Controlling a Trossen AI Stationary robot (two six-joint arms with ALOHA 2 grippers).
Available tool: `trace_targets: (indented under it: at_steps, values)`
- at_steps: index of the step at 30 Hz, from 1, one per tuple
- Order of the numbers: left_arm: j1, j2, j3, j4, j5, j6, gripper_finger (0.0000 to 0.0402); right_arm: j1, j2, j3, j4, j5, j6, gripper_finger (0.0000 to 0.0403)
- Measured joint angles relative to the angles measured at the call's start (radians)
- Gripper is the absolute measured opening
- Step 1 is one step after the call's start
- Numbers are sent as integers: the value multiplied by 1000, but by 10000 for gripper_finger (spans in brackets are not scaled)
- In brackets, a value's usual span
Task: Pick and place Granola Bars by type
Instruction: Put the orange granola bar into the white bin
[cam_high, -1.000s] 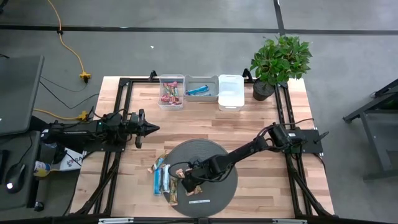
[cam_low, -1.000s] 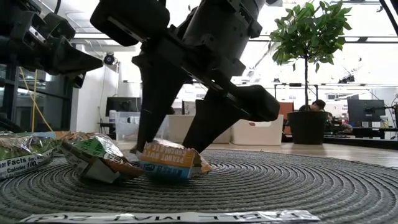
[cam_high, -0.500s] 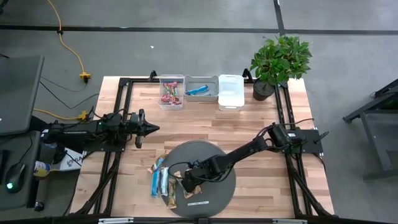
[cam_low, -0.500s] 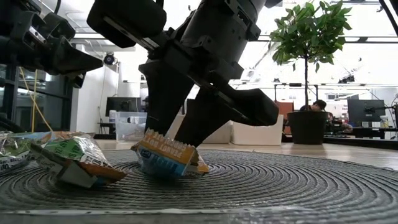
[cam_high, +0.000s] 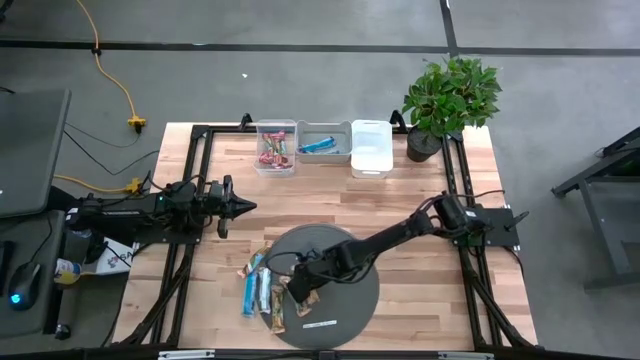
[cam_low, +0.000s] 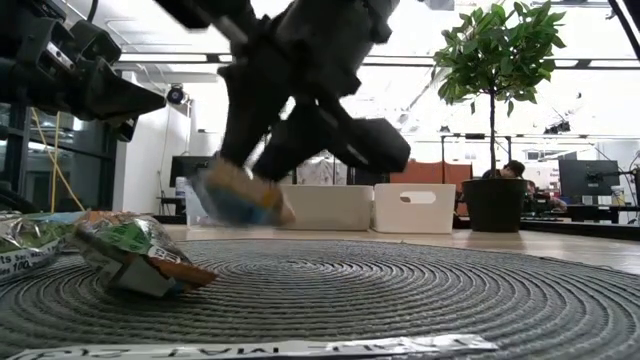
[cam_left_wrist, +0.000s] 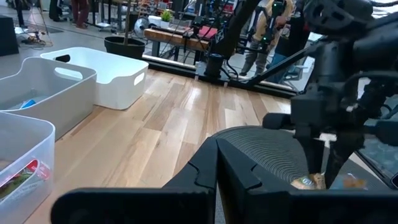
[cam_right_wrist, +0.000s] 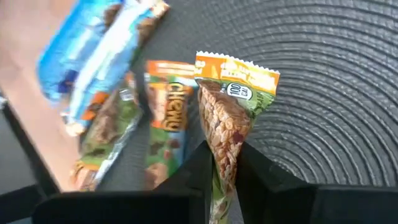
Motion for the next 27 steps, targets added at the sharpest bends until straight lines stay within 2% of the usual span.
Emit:
trace_targets:
  at_steps: [5,19,27]
  values:
    - [0,0,0,0,0,0,0,-13,-46,1,19,39,-33,42]
    - [0,0,0,0,-1,0,0,-87,-235,3,29,246,-168,37]
    - [0,0,0,0,0,0,0,-159,-327,3,-136,330,-200,35]
